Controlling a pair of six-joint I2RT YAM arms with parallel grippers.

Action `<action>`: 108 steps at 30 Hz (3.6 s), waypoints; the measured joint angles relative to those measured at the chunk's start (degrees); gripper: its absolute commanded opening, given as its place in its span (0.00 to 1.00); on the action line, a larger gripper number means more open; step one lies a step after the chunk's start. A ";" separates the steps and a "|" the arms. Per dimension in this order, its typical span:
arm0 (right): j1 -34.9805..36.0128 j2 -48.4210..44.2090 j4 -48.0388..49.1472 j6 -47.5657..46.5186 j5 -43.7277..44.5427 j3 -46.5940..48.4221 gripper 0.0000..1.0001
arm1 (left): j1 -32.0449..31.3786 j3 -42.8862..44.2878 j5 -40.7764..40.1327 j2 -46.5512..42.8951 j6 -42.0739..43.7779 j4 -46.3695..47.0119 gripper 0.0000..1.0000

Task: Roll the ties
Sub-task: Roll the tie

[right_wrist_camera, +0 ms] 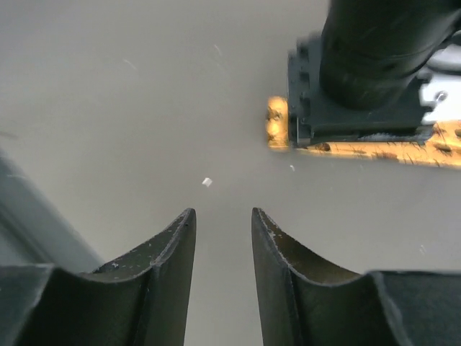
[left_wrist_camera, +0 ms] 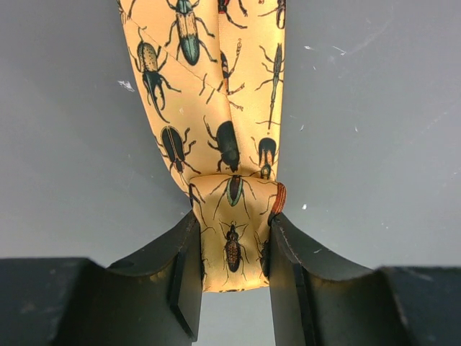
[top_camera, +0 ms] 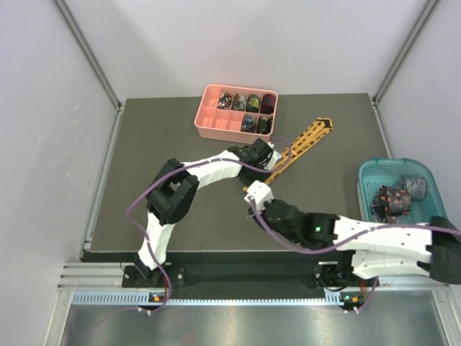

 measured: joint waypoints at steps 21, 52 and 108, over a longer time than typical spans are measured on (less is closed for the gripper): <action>1.81 51.78 -13.38 -0.87 24.11 32.11 0.55 | 0.33 5.05 0.76 2.80 -0.42 -5.64 0.26; -6.03 70.25 -30.08 1.42 36.72 48.94 0.10 | 0.48 17.00 0.92 9.60 -0.48 -17.73 0.29; -31.34 43.98 -10.54 -1.31 -35.58 29.53 0.00 | 32.65 -48.76 6.67 -42.25 -32.72 37.99 0.99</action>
